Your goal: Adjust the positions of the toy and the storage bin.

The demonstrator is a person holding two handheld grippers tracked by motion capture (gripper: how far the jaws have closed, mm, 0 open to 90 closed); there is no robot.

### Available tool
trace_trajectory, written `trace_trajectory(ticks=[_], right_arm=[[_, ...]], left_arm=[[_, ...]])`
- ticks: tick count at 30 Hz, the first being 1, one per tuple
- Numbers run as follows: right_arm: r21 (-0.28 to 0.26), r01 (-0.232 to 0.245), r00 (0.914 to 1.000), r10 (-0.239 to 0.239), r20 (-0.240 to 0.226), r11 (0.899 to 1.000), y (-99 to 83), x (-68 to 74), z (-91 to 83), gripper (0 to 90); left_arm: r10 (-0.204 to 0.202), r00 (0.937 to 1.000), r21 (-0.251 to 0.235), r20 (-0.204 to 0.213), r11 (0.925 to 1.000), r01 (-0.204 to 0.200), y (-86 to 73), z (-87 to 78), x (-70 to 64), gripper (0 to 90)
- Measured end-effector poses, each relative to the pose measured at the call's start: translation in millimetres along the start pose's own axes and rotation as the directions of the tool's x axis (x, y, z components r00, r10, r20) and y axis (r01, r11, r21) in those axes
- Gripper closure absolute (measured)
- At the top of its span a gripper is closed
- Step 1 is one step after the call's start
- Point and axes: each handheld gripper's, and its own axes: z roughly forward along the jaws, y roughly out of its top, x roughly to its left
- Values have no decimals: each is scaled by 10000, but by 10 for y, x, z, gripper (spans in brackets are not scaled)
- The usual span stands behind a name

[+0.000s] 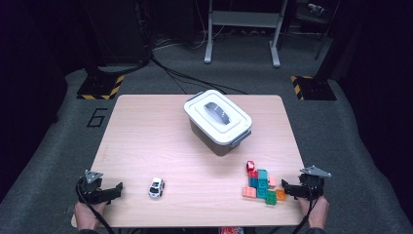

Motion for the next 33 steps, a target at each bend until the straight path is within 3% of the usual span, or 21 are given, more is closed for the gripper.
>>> trace_trajectory(ticks=[2,5,10,13,15,25,29,33], right_arm=[[-3,11,10000,-11,-2,10000,0,0,0,10],[-24,3,10000,-3,39,10000,0,5,-2,11],[-54,49,10000,-48,38,10000,-1,5,-1,11],[-40,20,10000,-20,36,10000,-1,5,-2,13],[-38,6,10000,-5,39,10000,-1,5,-2,13],[-38,-90,9999,90,71,10000,-2,6,-7,18],[-46,-121,9999,121,66,9999,-2,4,-5,20],[-61,-111,9999,112,97,9999,-3,6,-6,20]], left_arm=[[-43,9999,100,91,9999,42,17,-27,-6,0],[-149,9997,-190,205,9997,153,66,-85,-80,0],[-11,9987,-570,502,9984,39,215,-194,-292,0],[296,9963,-722,808,9971,-238,303,-273,-467,0],[330,9957,-773,866,9967,-263,320,-279,-509,0],[1205,9794,-608,1621,9918,-1120,469,-286,-1120,0],[1552,9724,-390,1743,9878,-1506,440,-214,-1347,0],[1834,9669,-101,1777,9828,-1846,347,-143,-1455,2]])
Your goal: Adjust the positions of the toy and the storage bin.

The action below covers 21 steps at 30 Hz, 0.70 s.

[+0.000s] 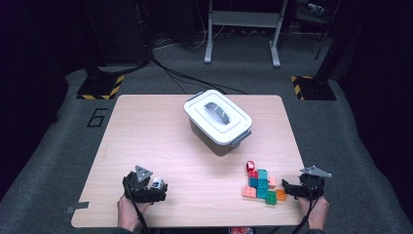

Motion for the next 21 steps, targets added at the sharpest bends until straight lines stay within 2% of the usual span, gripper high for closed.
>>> trace_trajectory(ticks=[4,8,9,12,21], right_arm=[[-2,-11,10000,11,-9,10000,0,-3,1,21],[-8,-13,10000,13,6,10000,1,-1,1,22],[-18,-5,10000,5,5,10000,0,0,1,22],[-44,36,10000,-36,82,10000,1,-3,1,22],[-71,20,9999,-19,131,10000,0,-1,-1,26]], left_arm=[[21,10000,190,26,9998,-22,-88,38,-25,63],[-45,10000,135,-28,9999,45,-145,46,-37,146],[44,10000,156,-28,9999,-43,-153,47,-37,159],[55,9999,90,-85,9999,-54,-178,56,-31,293],[-78,9999,-15,-91,10000,78,-178,169,-61,384]])
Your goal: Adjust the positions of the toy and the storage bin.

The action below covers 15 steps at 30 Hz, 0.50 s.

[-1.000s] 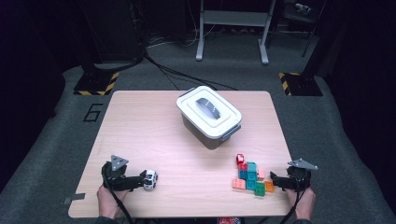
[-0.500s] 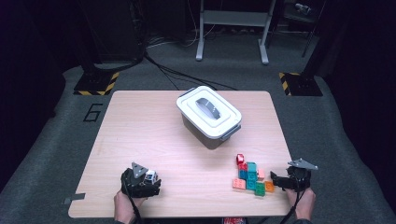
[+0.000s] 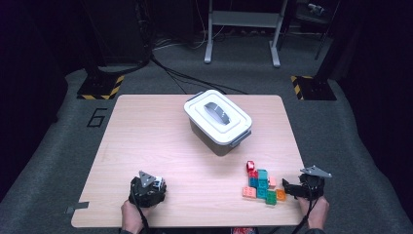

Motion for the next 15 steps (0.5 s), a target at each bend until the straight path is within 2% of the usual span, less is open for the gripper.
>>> trace_trajectory(ticks=[4,11,15], right_arm=[[-16,2,10000,-2,8,10000,-1,1,0,29],[-20,-15,10000,15,34,10000,-2,7,-5,34],[-42,17,10000,-17,23,10000,-2,2,-5,37]], left_arm=[[-242,9997,-145,73,9996,243,-1,8,23,468],[59,9998,-341,-166,9994,-65,-14,3,25,479],[-39,9998,-402,-176,9992,32,24,-32,95,479]])
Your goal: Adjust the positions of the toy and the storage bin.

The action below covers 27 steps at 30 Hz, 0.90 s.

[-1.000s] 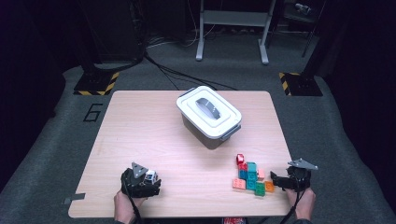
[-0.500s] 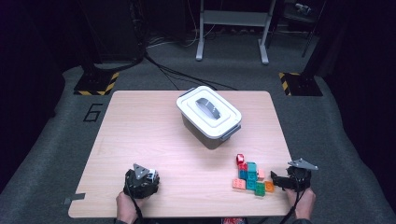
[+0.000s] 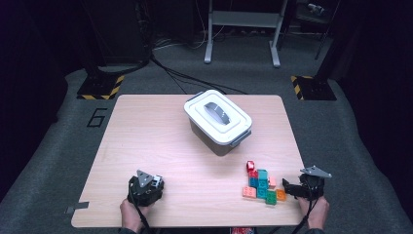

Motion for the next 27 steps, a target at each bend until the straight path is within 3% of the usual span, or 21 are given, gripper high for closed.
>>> trace_trajectory(ticks=[13,14,22,27], right_arm=[[3,-61,10000,61,62,10000,0,4,-3,39],[4,-63,10000,63,65,10000,0,5,-4,39],[0,-71,10000,71,70,10000,0,5,-4,41],[-2,-83,9999,83,84,10000,0,6,-3,43]], left_arm=[[-640,9977,-642,-211,9960,625,96,-310,402,480],[-746,9967,-826,-330,9940,717,94,-329,450,480],[-1261,9869,-828,-1004,9896,1180,112,-403,880,479],[-1158,9839,-738,-1361,9916,1065,140,-384,1071,478]])
